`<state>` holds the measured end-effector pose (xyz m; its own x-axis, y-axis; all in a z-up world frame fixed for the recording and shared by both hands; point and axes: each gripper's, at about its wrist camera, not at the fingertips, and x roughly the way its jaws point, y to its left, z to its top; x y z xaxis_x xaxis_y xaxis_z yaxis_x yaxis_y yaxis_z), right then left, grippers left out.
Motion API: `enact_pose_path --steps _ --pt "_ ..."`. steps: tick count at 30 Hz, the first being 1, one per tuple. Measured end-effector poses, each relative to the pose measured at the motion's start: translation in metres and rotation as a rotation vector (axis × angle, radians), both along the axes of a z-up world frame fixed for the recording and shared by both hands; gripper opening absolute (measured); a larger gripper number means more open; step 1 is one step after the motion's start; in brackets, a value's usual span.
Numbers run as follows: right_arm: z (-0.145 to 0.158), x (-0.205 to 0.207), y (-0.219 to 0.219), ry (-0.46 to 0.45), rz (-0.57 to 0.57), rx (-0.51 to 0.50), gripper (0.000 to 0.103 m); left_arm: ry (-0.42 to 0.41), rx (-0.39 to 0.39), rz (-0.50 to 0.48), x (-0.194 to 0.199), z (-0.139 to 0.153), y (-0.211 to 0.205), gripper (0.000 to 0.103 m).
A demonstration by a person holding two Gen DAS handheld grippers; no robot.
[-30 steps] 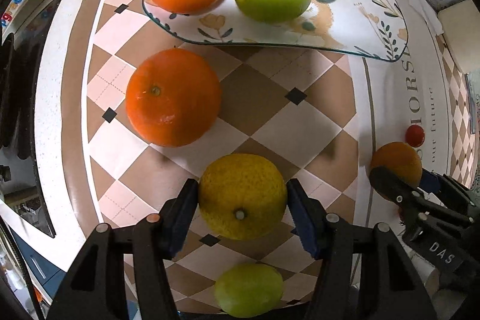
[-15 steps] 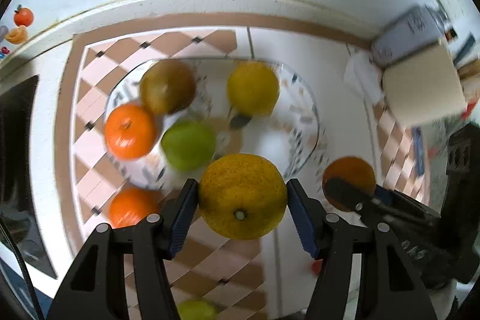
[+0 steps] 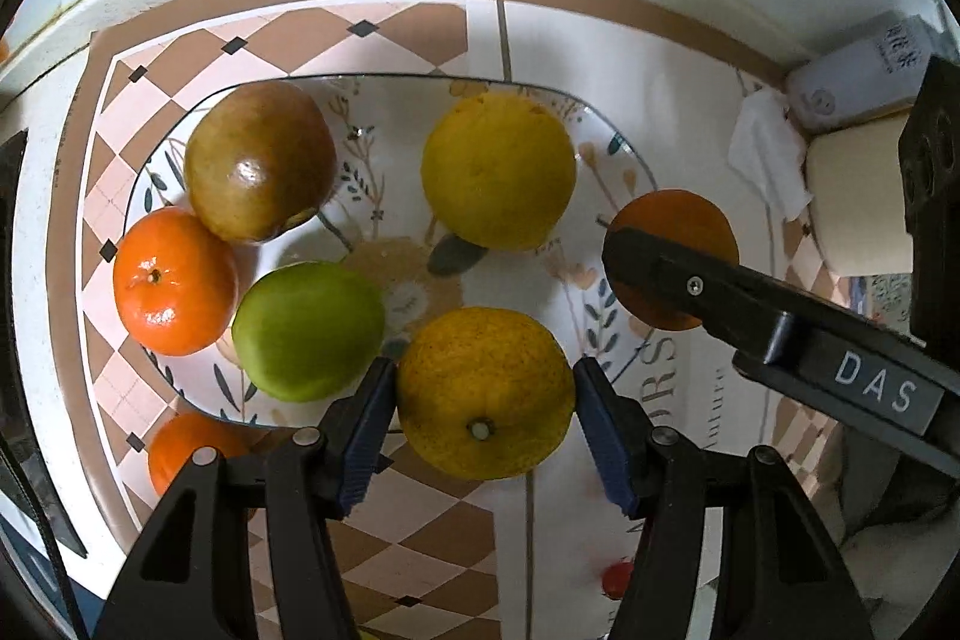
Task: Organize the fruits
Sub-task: 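Carry the orange and lemon onto the plate while opening both grippers, then lift both grippers away from the plate toward the remaining fruits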
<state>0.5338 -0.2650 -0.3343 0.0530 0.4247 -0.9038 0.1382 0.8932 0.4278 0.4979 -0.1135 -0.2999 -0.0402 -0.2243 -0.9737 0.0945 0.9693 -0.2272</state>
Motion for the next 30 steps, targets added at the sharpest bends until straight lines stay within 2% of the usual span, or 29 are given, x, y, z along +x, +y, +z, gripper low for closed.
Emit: enact_pose_path --steps 4,5,6,8,10,12,15,20,26,30 --pt "-0.012 0.001 0.002 0.044 -0.002 0.019 0.061 0.027 0.004 0.017 0.002 -0.009 0.003 0.058" --pt "-0.012 0.001 0.002 0.046 -0.007 0.028 0.065 0.030 -0.003 0.018 0.002 -0.010 0.004 0.061" --pt "-0.011 0.001 0.001 0.047 -0.008 0.031 0.073 0.029 -0.019 0.022 0.001 -0.010 0.004 0.065" --pt "-0.004 0.001 0.001 0.033 -0.010 -0.008 0.088 0.007 -0.017 0.021 0.001 -0.006 0.002 0.085" --pt "0.003 0.000 -0.001 0.017 -0.010 -0.039 0.088 -0.025 -0.001 0.015 -0.002 0.003 0.003 0.090" --pt "0.009 -0.003 -0.005 0.015 -0.013 -0.070 0.093 -0.055 0.015 0.021 -0.006 0.014 0.009 0.090" --pt "0.017 -0.011 -0.006 -0.001 0.000 -0.154 0.095 -0.097 0.038 0.028 -0.016 0.029 0.020 0.090" --pt "0.028 -0.031 0.004 -0.035 0.054 -0.276 0.095 -0.181 0.172 0.020 -0.037 0.043 0.044 0.090" --pt "0.055 -0.061 0.026 -0.104 0.092 -0.354 0.095 -0.199 0.206 0.076 -0.052 0.052 0.073 0.090" --pt "0.077 -0.085 0.038 -0.146 0.098 -0.375 0.095 -0.242 0.224 0.088 -0.067 0.066 0.087 0.090"
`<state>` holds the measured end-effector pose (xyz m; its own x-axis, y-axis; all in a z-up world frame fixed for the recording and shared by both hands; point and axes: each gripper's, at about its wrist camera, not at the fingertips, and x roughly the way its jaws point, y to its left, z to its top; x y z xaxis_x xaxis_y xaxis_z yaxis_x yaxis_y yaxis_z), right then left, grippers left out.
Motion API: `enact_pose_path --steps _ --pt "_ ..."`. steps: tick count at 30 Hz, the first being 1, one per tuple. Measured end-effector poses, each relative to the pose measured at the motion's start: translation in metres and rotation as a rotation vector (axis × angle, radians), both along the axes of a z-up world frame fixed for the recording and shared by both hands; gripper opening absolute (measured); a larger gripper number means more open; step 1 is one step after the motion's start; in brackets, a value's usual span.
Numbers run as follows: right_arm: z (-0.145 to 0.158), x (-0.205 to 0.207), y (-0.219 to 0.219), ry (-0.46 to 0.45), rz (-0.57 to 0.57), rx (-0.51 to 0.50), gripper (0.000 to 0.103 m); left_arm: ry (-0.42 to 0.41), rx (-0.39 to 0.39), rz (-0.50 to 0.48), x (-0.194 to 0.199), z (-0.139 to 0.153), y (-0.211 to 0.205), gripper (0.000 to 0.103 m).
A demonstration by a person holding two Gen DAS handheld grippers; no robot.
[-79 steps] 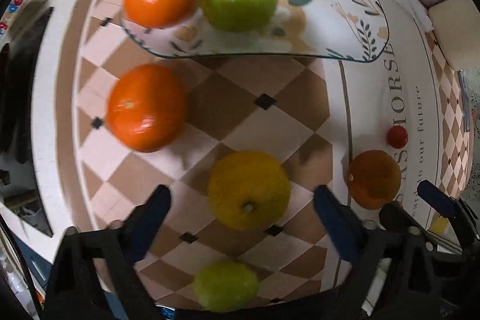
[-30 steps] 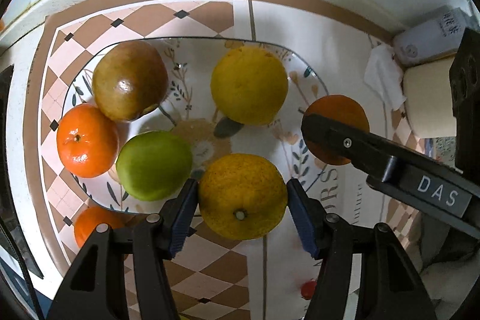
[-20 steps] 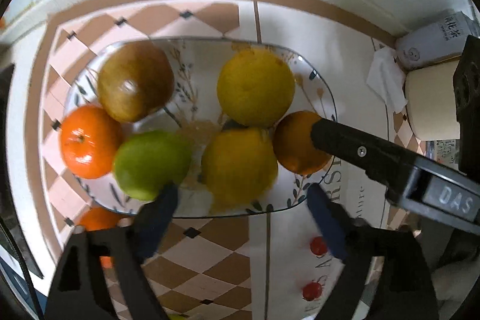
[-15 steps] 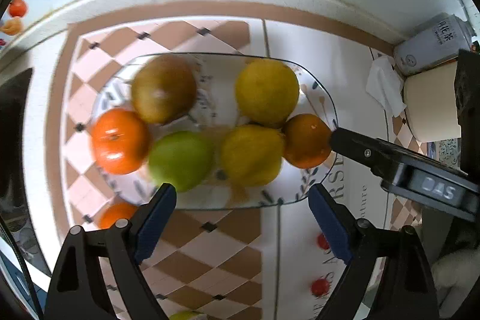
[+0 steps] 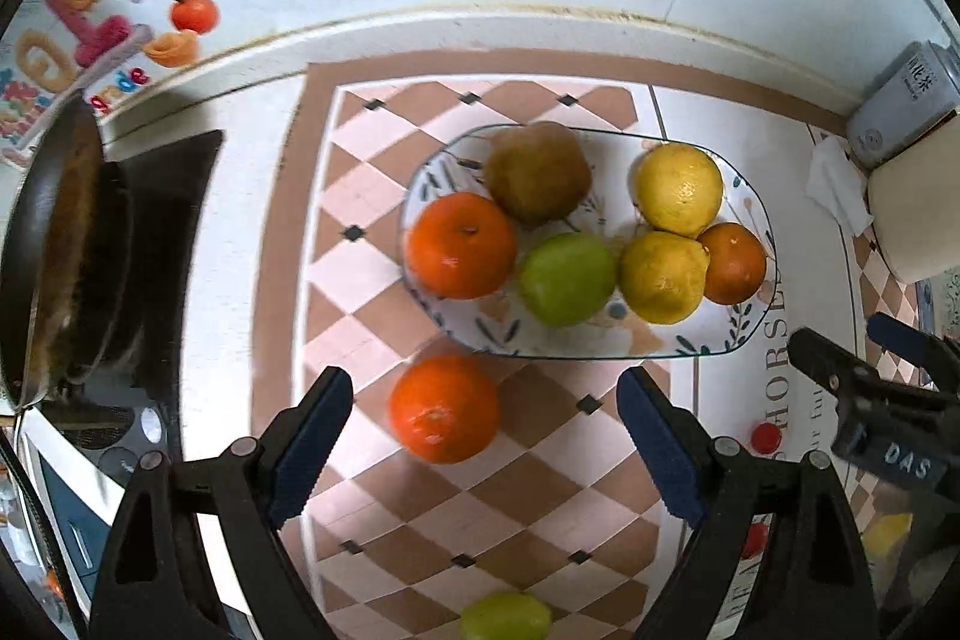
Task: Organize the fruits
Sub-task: 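Lift both grippers away from the plate toward the remaining fruits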
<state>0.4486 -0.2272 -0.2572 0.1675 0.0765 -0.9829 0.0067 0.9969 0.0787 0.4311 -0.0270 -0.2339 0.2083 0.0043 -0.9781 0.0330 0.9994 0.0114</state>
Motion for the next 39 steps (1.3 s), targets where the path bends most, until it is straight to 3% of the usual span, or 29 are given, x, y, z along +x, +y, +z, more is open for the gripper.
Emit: enact_pose_path --steps 25,32,39 --pt "0.164 -0.137 0.023 -0.280 -0.031 -0.002 0.095 -0.258 -0.047 -0.056 -0.122 0.136 0.014 0.090" --pt "0.189 -0.164 0.019 -0.322 -0.054 -0.025 0.095 -0.320 -0.047 -0.047 -0.145 0.156 0.017 0.090" --pt "0.190 -0.174 0.019 -0.321 -0.071 -0.005 0.095 -0.334 -0.032 -0.049 -0.152 0.156 0.015 0.090"
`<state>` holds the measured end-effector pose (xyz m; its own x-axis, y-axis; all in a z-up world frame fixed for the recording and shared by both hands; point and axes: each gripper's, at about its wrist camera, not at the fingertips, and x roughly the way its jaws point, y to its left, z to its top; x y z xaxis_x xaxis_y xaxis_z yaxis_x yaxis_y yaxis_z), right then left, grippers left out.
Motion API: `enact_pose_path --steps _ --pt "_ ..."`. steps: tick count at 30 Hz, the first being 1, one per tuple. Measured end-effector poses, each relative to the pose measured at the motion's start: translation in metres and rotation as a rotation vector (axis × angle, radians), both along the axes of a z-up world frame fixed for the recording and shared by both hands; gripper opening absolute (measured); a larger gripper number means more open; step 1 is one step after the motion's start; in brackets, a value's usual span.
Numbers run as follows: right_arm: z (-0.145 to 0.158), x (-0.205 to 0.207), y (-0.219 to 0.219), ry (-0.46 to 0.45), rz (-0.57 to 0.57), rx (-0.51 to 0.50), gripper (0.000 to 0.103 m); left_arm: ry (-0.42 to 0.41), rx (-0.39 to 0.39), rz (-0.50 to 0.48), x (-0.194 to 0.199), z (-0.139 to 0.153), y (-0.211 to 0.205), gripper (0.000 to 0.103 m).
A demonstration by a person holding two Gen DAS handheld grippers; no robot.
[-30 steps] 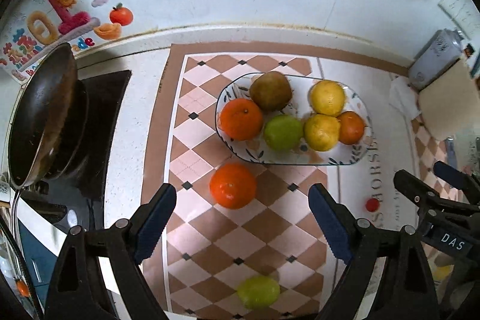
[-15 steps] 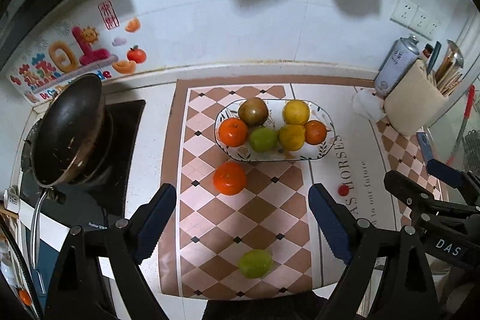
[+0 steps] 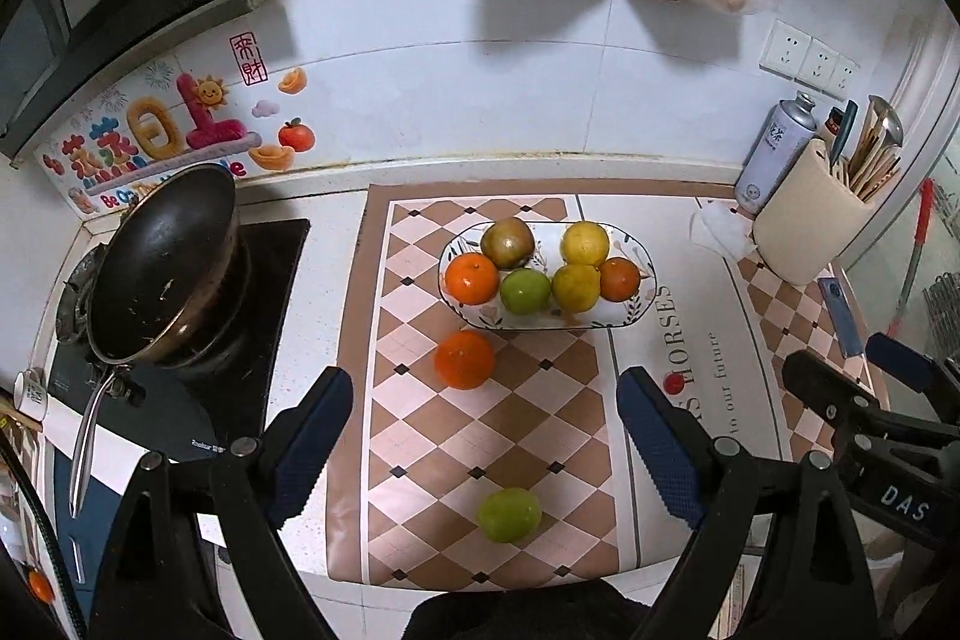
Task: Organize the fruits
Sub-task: 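Lift both grippers away from the plate toward the remaining fruits, then grasp the green lime with the right gripper while the left gripper approaches a tangerine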
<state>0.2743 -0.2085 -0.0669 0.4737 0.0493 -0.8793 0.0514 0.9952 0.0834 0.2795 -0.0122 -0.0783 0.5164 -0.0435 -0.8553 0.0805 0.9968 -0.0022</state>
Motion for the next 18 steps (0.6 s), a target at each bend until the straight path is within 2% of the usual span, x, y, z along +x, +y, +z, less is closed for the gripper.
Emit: enact_pose_path --steps 3,6,9,14,18 --pt "-0.007 0.000 -0.001 0.017 -0.007 0.037 0.095 -0.004 0.018 0.006 0.001 -0.005 -0.003 0.090" --pt "-0.021 0.001 -0.001 0.048 -0.014 0.077 0.095 0.020 0.041 0.001 0.005 -0.019 -0.006 0.103" --pt "-0.042 0.005 0.000 0.095 -0.025 0.112 0.095 0.039 0.056 0.010 0.009 -0.036 -0.005 0.103" --pt "-0.097 0.013 0.013 0.221 -0.007 0.175 0.095 0.104 0.105 0.061 0.013 -0.075 0.012 0.103" --pt "-0.162 0.017 0.041 0.379 0.051 0.246 0.095 0.201 0.211 0.135 0.007 -0.127 0.041 0.103"
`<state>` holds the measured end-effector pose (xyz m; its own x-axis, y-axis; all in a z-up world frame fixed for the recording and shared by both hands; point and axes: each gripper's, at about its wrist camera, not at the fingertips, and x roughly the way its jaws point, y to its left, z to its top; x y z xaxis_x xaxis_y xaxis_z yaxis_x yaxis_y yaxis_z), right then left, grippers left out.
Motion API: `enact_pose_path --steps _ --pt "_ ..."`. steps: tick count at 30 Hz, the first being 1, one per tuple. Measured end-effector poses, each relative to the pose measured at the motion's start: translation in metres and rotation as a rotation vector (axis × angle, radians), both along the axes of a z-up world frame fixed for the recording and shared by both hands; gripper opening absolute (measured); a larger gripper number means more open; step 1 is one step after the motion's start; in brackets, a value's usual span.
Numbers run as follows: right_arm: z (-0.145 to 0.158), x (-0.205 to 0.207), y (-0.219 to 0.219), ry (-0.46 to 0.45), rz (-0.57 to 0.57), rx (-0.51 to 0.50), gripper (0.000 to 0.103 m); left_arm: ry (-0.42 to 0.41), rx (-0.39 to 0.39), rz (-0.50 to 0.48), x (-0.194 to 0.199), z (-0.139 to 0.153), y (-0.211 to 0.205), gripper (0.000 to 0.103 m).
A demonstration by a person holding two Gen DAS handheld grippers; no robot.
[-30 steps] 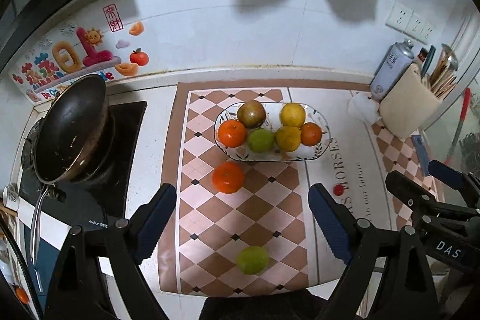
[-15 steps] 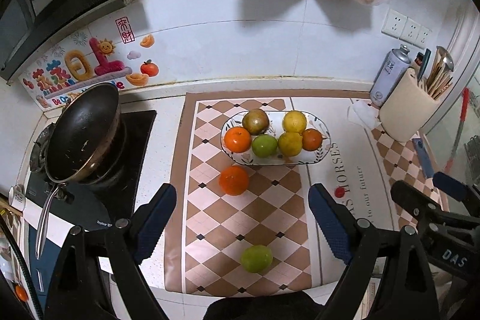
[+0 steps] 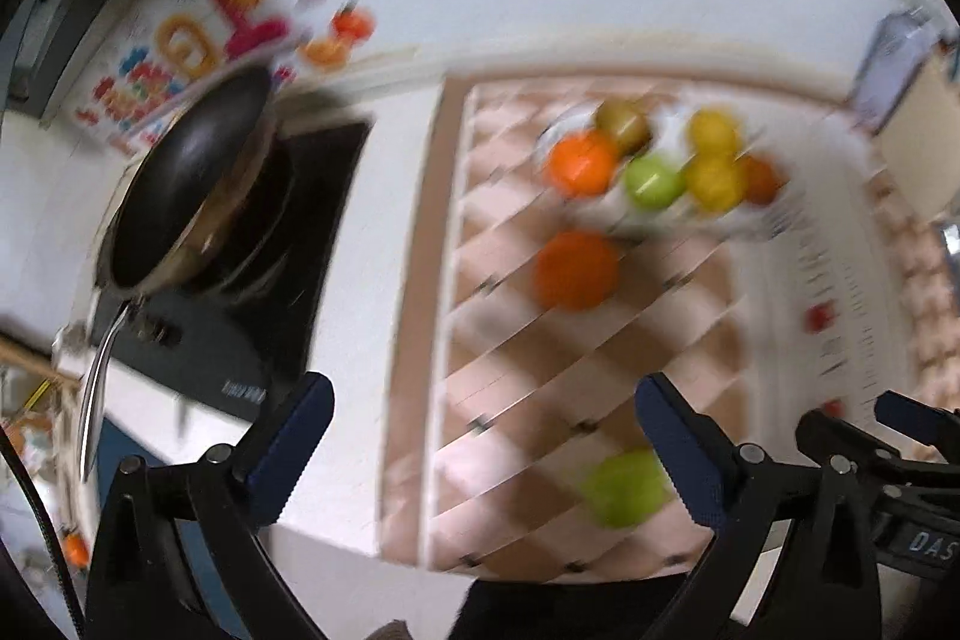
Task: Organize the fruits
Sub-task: 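Grasp the green lime with the right gripper while the left gripper approaches a tangerine, then grasp the tangerine with the left gripper while the right gripper holds the lime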
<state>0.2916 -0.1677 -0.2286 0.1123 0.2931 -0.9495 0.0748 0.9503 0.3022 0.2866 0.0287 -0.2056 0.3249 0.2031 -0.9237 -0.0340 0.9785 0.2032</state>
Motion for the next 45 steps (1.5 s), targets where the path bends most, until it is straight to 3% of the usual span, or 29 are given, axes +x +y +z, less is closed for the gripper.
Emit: enact_pose_path --steps 3,8,11,12,17,21,25,29,31,33,34,36,40,45 --pt "-0.053 -0.001 0.025 0.124 0.046 0.035 0.095 0.083 0.068 0.052 -0.009 -0.037 0.022 0.103" --pt "-0.116 -0.005 0.068 0.272 0.104 0.117 0.095 0.191 0.081 0.120 -0.020 -0.075 0.052 0.103" --pt "-0.138 -0.007 0.088 0.324 0.141 0.132 0.083 0.228 0.067 0.153 -0.020 -0.084 0.063 0.103" --pt "-0.135 -0.006 0.092 0.300 0.158 0.111 0.067 0.233 0.060 0.161 -0.018 -0.084 0.066 0.103" --pt "-0.116 0.021 0.090 0.202 0.184 0.042 0.066 0.230 -0.038 0.160 0.011 -0.077 0.060 0.103" --pt "-0.104 0.052 0.059 0.156 0.137 0.004 0.066 0.240 -0.229 0.153 0.058 -0.075 0.042 0.103" --pt "-0.098 0.091 0.019 0.149 0.065 0.004 0.066 0.310 -0.327 0.130 0.105 -0.098 0.017 0.103" --pt "-0.099 0.118 0.001 0.159 0.051 -0.005 0.066 0.364 -0.304 0.062 0.137 -0.127 -0.011 0.103" --pt "-0.102 0.129 -0.003 0.176 0.052 -0.009 0.066 0.348 -0.288 0.015 0.144 -0.137 -0.023 0.102" --pt "-0.105 0.133 -0.007 0.180 0.047 0.000 0.066 0.333 -0.278 -0.011 0.148 -0.141 -0.030 0.089" --pt "-0.105 0.136 -0.008 0.184 0.046 0.004 0.066 0.333 -0.278 -0.023 0.149 -0.143 -0.034 0.074" --pt "-0.102 0.141 -0.010 0.186 0.047 0.007 0.066 0.322 -0.237 -0.031 0.151 -0.145 -0.037 0.064" --pt "-0.102 0.140 -0.008 0.191 0.063 0.005 0.066 0.307 -0.258 -0.031 0.146 -0.140 -0.037 0.062" --pt "-0.105 0.139 -0.014 0.220 0.059 0.025 0.066 0.342 -0.318 -0.016 0.112 -0.138 -0.038 0.062"
